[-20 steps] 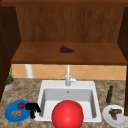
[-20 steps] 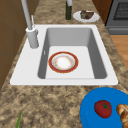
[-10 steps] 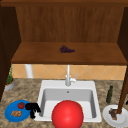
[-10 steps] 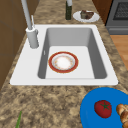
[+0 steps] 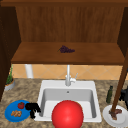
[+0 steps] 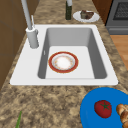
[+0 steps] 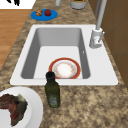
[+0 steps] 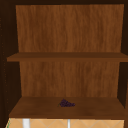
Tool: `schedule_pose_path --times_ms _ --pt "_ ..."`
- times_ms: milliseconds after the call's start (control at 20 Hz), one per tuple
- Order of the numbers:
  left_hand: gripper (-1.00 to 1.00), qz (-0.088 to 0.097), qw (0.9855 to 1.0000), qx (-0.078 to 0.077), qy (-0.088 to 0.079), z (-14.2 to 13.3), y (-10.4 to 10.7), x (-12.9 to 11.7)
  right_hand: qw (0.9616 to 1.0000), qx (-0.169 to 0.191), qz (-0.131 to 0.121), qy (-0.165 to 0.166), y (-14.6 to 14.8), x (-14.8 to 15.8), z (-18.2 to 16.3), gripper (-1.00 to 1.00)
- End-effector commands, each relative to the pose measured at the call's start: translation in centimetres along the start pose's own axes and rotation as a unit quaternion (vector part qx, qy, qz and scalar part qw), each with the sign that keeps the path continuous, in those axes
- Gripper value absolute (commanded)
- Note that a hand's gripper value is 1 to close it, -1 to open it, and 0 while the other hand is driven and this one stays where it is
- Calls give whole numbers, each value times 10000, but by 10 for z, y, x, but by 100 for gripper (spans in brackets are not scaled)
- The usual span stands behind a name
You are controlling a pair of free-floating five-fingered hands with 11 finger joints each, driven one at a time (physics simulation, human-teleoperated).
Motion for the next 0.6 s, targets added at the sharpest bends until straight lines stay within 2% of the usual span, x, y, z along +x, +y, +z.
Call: schedule_pose_path --times_ms 0,100,200,550 --pt "0 0 10000 0 0 0 0 0 9999 126 4 12 -10 31 -5 -100" --pt "0 0 10000 0 0 0 0 0 9999 130 34 51 -14 43 -7 -100" --pt "0 0 10000 0 0 0 0 0 9999 40 -116 117 -22 48 -9 -100" --pt "0 0 10000 0 0 0 0 0 9996 107 -157 215 -44 76 -12 -100"
